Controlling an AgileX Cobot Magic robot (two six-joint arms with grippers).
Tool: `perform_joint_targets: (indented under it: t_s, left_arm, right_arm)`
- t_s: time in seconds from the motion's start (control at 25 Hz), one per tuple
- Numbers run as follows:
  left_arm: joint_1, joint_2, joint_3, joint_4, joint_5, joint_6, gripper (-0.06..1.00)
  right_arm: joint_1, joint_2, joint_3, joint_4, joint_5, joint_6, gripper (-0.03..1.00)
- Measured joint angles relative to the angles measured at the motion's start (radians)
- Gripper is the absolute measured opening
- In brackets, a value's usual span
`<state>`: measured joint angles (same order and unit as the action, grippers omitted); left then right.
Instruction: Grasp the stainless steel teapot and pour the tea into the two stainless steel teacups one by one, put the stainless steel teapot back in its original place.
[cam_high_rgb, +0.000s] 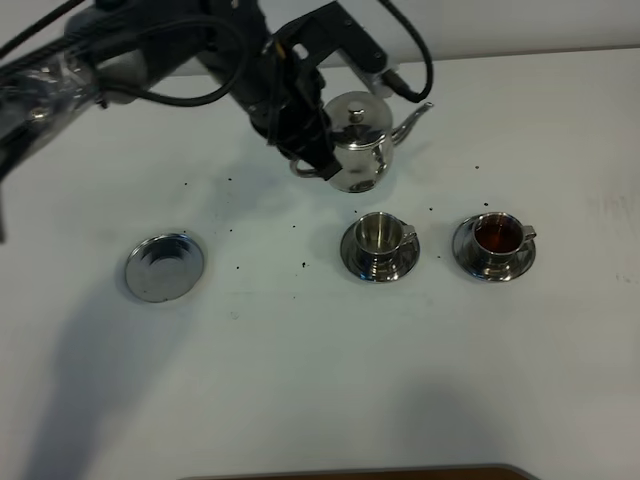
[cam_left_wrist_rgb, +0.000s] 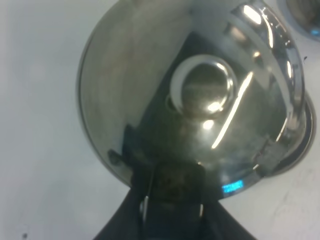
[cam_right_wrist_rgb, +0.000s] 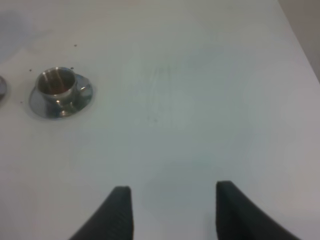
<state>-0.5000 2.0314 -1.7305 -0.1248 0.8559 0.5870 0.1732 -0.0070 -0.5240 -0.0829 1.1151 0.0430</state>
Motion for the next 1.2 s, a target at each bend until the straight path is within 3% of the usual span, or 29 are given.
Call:
perform_joint_targets:
  t_s: [0.24, 0.4, 0.68, 1.04, 1.2]
  left_arm:
    - [0.036, -0.173, 0.32, -0.002, -0.17, -0.009, 0.28]
    - [0.048, -0.212, 0.443, 0.025, -0.225, 0.023, 0.28]
    - [0.059, -0.214, 0.476, 0.065, -0.262, 0.209, 0.28]
    - [0.059, -0.215, 0.476, 0.068, -0.292, 0.58, 0.28]
    - [0.059, -0.212, 0.476, 0.116, -0.296, 0.642, 0.28]
  right_arm:
    - [0.0, 0.0, 0.0, 0.0, 0.0, 0.0, 0.38]
    - [0.0, 0.0, 0.0, 0.0, 0.0, -0.001, 0.38]
    - [0.0, 0.0, 0.0, 0.0, 0.0, -0.001, 0.38]
    - [0.0, 0.0, 0.0, 0.0, 0.0, -0.001, 0.38]
    - [0.0, 0.0, 0.0, 0.0, 0.0, -0.001, 0.38]
